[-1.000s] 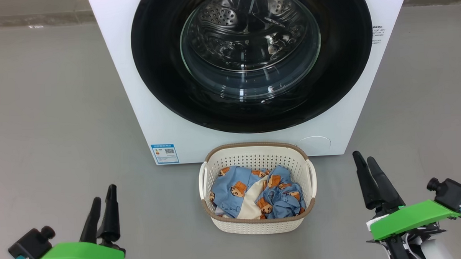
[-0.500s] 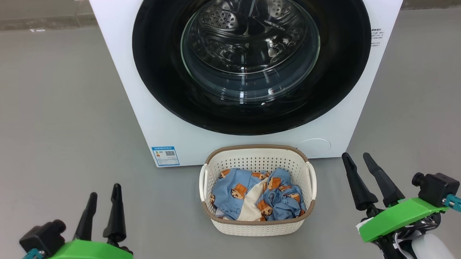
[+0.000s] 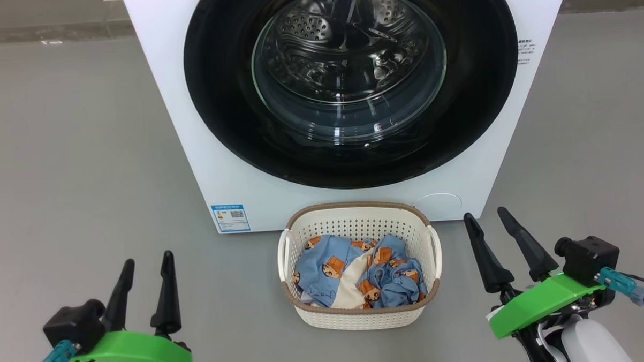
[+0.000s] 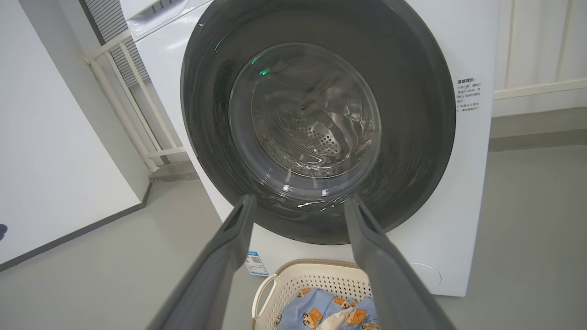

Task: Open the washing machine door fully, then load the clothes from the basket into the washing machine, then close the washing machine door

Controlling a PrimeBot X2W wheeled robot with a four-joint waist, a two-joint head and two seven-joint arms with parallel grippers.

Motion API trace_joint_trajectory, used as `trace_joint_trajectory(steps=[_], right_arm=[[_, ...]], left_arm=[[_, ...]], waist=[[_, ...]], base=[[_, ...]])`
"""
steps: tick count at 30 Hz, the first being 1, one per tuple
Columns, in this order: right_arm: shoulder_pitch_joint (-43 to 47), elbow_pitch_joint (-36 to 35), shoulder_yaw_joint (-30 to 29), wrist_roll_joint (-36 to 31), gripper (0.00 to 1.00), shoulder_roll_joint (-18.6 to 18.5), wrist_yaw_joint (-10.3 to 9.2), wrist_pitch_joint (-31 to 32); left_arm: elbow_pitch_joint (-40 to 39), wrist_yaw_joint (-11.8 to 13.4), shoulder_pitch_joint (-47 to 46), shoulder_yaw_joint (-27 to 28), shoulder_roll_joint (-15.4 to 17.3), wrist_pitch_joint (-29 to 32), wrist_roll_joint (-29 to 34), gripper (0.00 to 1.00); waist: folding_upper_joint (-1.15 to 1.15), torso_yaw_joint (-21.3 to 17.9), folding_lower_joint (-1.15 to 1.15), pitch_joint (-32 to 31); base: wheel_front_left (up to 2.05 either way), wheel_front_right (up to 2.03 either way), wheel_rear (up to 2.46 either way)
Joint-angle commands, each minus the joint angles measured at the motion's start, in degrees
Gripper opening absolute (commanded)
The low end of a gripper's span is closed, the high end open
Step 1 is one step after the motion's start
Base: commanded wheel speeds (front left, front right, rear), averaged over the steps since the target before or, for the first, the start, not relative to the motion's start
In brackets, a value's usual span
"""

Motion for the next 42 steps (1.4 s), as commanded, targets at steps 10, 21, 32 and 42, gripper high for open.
trace_joint_trajectory(steps=[10,21,32,42], right_arm=[[-3.47,-0.72,1.39,-7.84,1.00,-0.10,0.09,-2.32],[-3.93,-0.51,1.31,-11.27,1.00,-0.08,0.09,-3.19],[-3.68,0.03,0.64,-11.19,1.00,0.10,0.09,-3.19],[-3.63,0.90,0.36,-11.28,1.00,0.00,0.09,-3.19]], left_arm=[[0.33,0.04,-3.80,1.88,0.71,-2.35,6.98,1.00],[1.35,-0.01,-4.29,2.74,0.44,-3.29,9.43,1.00],[2.10,-0.03,-4.32,2.92,0.27,-3.29,9.05,1.00],[2.11,-0.04,-4.29,2.97,0.26,-3.29,9.15,1.00]], waist=[[0.00,-0.08,0.00,0.20],[0.00,-0.17,0.00,0.14],[0.00,-0.13,0.00,0.20],[0.00,-0.10,0.00,0.24]], base=[[0.00,0.00,0.00],[0.00,0.00,0.00],[0.00,0.00,0.00],[0.00,0.00,0.00]])
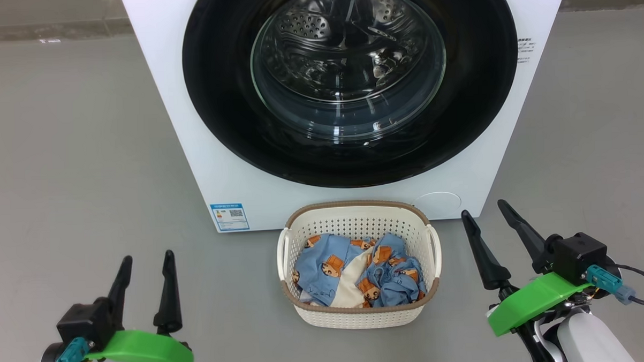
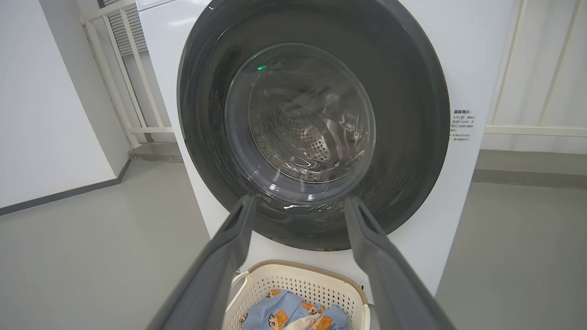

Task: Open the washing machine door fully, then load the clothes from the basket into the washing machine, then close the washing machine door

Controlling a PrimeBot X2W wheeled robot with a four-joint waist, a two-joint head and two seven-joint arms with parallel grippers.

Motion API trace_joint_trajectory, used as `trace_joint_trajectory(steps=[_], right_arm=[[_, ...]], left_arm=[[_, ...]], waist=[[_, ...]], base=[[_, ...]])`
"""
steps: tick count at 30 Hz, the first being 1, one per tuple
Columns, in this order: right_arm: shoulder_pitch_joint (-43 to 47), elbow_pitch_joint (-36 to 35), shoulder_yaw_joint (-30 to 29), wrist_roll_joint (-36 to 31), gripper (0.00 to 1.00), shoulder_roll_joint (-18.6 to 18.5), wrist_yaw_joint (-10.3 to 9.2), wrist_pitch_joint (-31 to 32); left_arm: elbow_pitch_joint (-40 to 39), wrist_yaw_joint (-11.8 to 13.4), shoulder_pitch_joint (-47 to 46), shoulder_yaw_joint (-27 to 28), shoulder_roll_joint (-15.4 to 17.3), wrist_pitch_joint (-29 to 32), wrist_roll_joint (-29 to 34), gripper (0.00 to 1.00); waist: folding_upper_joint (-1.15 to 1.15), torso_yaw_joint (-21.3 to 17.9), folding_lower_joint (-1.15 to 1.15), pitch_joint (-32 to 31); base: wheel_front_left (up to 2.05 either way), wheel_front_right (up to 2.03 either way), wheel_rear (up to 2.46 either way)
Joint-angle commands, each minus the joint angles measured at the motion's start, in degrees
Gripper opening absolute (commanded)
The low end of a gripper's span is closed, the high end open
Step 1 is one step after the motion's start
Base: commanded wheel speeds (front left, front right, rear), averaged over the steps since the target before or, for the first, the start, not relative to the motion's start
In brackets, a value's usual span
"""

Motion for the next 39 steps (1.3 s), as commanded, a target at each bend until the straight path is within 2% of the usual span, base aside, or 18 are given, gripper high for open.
trace_joint_trajectory(steps=[1,20,39], right_arm=[[-1.74,-1.15,1.10,-0.43,1.00,0.04,0.09,-0.69],[-1.94,-0.57,1.33,-0.47,1.00,0.24,0.09,-0.69],[-2.02,-0.09,1.58,-0.20,1.00,0.21,0.09,-0.69]], left_arm=[[-1.25,-0.03,-2.82,1.96,0.99,-0.37,-0.12,1.00],[-0.60,0.66,-2.83,1.32,1.76,-0.37,0.19,1.00],[-0.07,0.92,-2.61,0.80,2.27,-0.37,-1.31,1.00]], waist=[[0.00,0.01,0.00,0.04],[0.00,-0.03,0.00,0.11],[0.00,-0.34,0.00,-0.14]], base=[[0.00,0.00,0.00],[0.08,0.08,-0.15],[1.01,1.01,-2.01]])
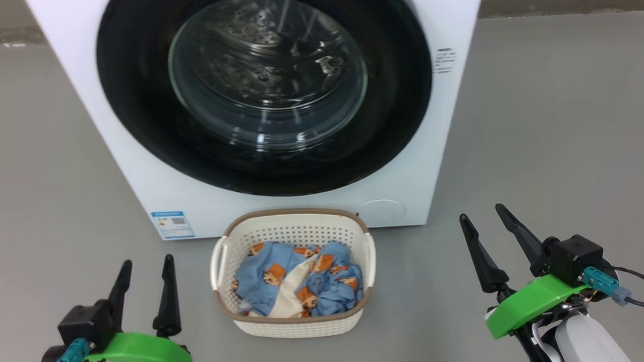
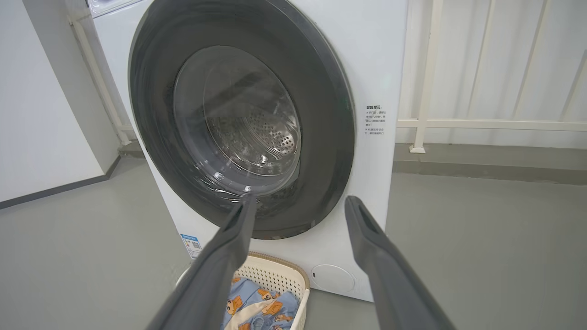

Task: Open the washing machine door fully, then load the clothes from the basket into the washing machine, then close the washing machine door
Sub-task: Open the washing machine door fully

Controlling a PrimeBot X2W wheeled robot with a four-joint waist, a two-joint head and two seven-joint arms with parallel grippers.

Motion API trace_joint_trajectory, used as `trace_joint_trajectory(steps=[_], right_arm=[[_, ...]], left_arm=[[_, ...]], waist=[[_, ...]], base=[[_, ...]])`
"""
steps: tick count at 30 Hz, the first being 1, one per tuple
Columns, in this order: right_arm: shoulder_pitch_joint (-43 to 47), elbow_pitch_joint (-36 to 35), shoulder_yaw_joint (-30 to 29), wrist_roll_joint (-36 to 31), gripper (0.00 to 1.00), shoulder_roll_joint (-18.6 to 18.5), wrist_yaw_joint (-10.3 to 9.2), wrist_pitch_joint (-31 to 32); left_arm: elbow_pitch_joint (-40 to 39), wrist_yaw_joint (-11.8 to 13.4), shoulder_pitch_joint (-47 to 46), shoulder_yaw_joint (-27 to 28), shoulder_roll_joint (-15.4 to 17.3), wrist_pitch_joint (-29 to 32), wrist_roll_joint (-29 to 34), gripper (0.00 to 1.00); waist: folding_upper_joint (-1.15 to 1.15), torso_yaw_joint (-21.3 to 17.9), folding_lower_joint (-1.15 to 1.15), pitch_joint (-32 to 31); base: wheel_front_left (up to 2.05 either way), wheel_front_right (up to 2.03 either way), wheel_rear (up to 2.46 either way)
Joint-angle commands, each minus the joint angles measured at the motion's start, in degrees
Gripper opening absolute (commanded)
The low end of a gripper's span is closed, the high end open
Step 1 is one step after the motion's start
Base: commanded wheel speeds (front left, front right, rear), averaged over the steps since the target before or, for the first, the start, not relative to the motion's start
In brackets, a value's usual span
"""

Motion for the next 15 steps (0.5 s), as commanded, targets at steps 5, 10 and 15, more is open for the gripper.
trace_joint_trajectory(steps=[5,10,15], right_arm=[[-1.90,-1.07,1.50,-0.17,1.00,-0.14,0.09,-0.69],[-1.84,-0.90,1.62,-0.11,1.00,-0.22,0.09,-0.69],[-1.77,-0.83,1.66,-0.04,1.00,-0.27,0.09,-0.69]], left_arm=[[-1.01,0.29,-2.45,1.33,1.51,-0.37,-1.00,1.00],[-0.88,0.42,-2.39,1.13,1.64,-0.36,-1.24,1.00],[-0.81,0.58,-2.46,0.91,1.78,-0.36,-1.43,1.00]], waist=[[0.00,-0.08,0.00,-0.23],[0.00,-0.17,0.00,-0.36],[0.00,-0.20,0.00,-0.33]], base=[[0.62,0.62,-1.24],[0.22,0.22,-0.45],[0.00,0.00,0.00]])
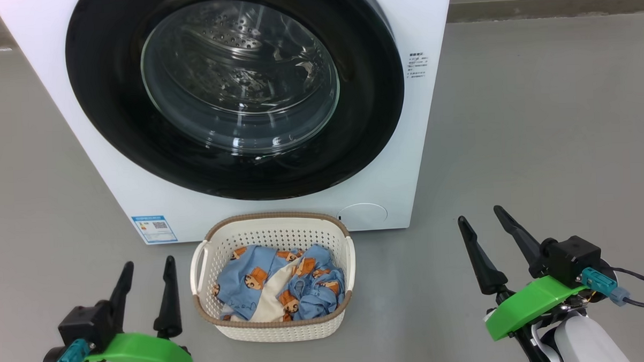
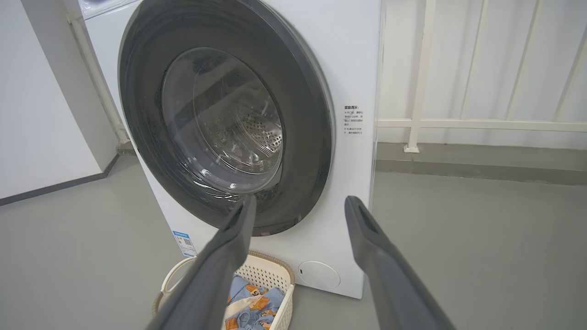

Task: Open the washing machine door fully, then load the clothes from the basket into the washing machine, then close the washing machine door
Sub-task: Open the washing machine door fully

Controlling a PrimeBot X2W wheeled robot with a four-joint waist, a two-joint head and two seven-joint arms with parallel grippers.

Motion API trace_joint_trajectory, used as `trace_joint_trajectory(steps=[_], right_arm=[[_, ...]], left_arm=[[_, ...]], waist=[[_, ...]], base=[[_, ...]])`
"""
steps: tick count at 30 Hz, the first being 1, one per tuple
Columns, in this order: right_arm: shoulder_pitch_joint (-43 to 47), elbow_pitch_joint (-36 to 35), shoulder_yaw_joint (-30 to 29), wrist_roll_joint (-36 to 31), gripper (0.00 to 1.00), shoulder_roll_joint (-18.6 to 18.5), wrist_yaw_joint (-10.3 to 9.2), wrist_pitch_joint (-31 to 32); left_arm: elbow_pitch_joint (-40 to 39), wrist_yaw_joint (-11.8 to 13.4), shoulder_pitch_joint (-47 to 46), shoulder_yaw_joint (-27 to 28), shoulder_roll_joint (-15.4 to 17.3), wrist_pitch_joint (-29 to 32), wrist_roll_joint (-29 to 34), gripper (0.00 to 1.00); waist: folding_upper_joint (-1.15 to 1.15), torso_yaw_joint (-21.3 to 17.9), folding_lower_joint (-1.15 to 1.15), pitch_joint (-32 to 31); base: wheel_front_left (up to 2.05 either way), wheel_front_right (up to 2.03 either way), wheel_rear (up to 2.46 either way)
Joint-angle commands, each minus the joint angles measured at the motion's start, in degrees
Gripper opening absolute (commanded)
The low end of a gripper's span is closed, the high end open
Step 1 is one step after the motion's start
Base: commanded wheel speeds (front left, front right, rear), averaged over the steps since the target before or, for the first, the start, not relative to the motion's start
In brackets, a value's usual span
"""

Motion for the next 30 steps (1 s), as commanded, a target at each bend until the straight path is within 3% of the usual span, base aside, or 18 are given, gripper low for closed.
trace_joint_trajectory(steps=[1,30], right_arm=[[-1.77,-1.15,1.36,-0.04,1.00,-0.03,0.09,-0.69],[-2.73,-0.69,0.48,0.44,1.00,-0.53,0.09,-0.69]], left_arm=[[-1.09,0.26,-2.49,1.69,1.51,-0.35,-0.40,1.00],[-1.02,1.12,-2.89,0.46,2.41,-0.35,-1.09,1.00]], waist=[[0.00,0.00,0.00,0.02],[0.00,0.32,0.00,1.08]], base=[[0.00,0.00,0.00],[0.00,0.00,0.00]])
